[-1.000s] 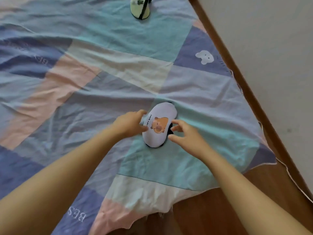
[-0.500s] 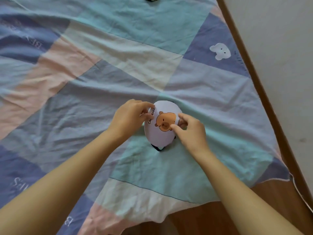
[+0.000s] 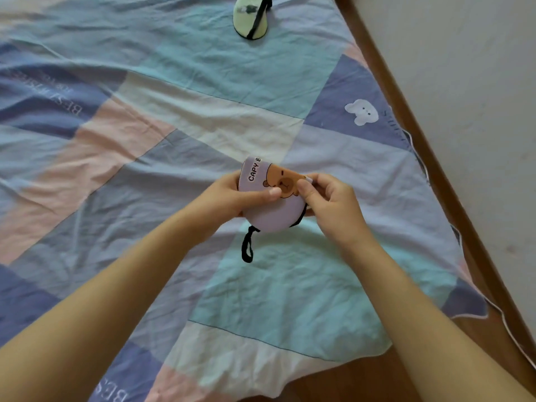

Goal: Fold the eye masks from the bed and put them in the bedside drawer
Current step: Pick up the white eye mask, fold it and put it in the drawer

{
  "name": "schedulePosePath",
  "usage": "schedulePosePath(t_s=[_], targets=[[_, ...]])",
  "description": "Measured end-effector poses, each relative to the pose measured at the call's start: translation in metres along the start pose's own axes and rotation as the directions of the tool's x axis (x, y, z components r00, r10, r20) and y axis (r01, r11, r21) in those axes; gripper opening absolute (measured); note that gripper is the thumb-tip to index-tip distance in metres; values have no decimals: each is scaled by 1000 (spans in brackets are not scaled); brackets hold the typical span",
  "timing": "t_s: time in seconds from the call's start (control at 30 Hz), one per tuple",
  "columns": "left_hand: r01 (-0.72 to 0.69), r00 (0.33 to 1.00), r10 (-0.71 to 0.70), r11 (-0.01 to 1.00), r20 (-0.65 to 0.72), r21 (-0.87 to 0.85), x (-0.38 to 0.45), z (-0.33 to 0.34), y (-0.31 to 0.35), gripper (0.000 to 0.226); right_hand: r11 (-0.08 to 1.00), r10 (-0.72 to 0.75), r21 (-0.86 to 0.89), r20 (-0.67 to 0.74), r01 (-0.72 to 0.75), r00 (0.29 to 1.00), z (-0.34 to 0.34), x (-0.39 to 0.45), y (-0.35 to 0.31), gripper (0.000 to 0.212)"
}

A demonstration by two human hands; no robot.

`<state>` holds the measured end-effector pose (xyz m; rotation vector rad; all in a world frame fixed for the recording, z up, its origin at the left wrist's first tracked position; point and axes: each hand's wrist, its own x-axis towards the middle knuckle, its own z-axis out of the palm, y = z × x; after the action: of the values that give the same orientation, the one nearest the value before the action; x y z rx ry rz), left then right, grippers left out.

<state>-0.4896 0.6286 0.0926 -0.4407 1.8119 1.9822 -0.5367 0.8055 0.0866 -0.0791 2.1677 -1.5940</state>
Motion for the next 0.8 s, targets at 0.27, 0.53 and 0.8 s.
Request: schedulePosePath(t_s=[0.27,0.53,0.8], targets=[[-47,948,-48,956,-316,-288,11,10,-6,22,892,209,390,90,-228,974,15,-17,21,36],[-114,905,-88,893,-416,-436,13,21,-3,18,922,146,356,51,-154,988,45,-29,33,31],[-161,869,-101,868,-485,-469,13,27,2,19,974,38,226,-51,-25,998,47,-23,25,15]])
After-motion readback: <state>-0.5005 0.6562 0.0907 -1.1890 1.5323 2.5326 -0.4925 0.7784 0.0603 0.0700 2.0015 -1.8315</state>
